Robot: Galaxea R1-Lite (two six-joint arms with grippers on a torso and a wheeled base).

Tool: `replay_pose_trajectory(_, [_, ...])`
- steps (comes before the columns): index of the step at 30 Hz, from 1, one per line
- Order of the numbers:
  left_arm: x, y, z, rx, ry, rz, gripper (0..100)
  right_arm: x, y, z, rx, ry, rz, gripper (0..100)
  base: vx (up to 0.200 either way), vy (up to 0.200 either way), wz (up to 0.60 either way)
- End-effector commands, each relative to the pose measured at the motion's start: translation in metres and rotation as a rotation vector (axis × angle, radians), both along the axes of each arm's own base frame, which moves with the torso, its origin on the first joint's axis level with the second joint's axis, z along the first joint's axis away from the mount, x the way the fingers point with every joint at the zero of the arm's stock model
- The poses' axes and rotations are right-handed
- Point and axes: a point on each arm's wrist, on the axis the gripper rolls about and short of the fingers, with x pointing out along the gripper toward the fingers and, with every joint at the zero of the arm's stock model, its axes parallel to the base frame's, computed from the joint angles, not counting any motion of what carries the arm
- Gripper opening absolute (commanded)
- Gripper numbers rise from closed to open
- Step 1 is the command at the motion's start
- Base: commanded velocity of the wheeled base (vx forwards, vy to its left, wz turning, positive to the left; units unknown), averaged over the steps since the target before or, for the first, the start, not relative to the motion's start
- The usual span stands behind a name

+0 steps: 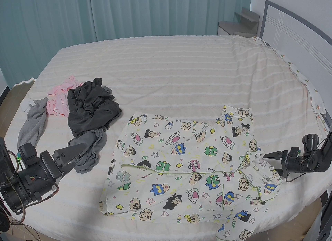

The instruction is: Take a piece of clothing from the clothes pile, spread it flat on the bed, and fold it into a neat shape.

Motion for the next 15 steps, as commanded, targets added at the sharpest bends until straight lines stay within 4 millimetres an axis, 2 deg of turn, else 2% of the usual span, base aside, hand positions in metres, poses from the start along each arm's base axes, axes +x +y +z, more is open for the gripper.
replay_pose_trajectory(1, [0.0002, -0.0003, -0.0004, 0.000, 0.002, -0.001, 100, 0.0023, 0.0042, -0.0012, 0.003, 0.004, 0.013, 100, 0.000, 0.000, 0.00])
replay_pose_trajectory(2, [0.0002, -0.0003, -0.0004, 0.000, 0.002, -0.001, 100, 0.0023, 0.0042, -0.0012, 0.003, 0.004, 0.013, 0, 0.000, 0.000, 0.00])
replay_pose_trajectory(15, [0.0007, -0.0002, -0.0002, 0.001, 0.002, 0.002, 100, 0.0037, -0.0008, 0.0063, 0.065, 0.031, -0.055, 0, 0.000, 0.000, 0.00])
